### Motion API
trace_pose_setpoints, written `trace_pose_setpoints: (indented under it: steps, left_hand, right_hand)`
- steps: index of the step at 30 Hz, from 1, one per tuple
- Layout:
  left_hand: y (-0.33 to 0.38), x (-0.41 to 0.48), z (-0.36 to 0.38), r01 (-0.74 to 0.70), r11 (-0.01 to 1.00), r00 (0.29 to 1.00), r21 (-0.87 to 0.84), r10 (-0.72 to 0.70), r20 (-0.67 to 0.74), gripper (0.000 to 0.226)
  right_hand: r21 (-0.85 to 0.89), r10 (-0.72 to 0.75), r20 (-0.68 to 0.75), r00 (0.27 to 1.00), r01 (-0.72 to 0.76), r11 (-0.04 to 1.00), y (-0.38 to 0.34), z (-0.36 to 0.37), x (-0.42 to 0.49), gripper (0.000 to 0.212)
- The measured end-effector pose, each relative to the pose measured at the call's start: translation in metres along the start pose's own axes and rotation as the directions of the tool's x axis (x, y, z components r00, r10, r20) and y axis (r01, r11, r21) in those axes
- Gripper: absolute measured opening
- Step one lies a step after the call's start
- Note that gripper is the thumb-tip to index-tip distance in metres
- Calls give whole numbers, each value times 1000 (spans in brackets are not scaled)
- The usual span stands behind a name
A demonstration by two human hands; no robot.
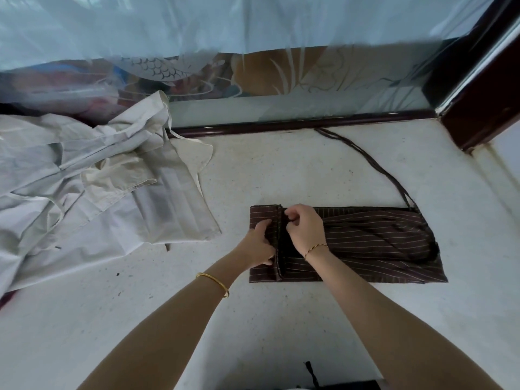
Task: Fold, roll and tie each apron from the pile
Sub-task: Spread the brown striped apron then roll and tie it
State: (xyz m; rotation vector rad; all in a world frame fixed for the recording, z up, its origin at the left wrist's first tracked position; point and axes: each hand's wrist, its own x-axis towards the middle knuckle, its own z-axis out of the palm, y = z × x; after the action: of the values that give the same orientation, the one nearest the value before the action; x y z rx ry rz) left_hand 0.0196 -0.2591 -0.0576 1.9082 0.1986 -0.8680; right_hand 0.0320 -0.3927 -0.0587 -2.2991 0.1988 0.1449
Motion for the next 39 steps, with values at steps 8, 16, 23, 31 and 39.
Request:
trace_pose_setpoints:
  steps: [8, 16, 23, 31, 39]
  left_hand:
    - [6, 5, -15, -62, 964, 998, 259, 51, 47, 60]
    - [1, 8, -19, -345, -69, 837, 936, 429, 340, 66]
    - [27, 20, 47, -500, -307, 719, 810, 375, 585, 69]
    - [50, 21, 125, -612, -350, 588, 709, 399, 704, 60]
    - [63, 25, 126, -634, -430, 522, 642, 374, 766, 51]
  right_hand:
    - [-361, -39, 244, 969, 128, 924, 13, 20, -27, 42]
    - [-528, -161, 228, 960, 261, 808, 43, 4, -33, 48]
    - [-596, -205, 275, 939, 334, 730, 102, -72, -58, 48]
    - [-561, -165, -22, 986, 125, 818, 160, -114, -105, 54]
    - [-675, -2, -27, 1000, -17, 738, 166, -89, -150, 76]
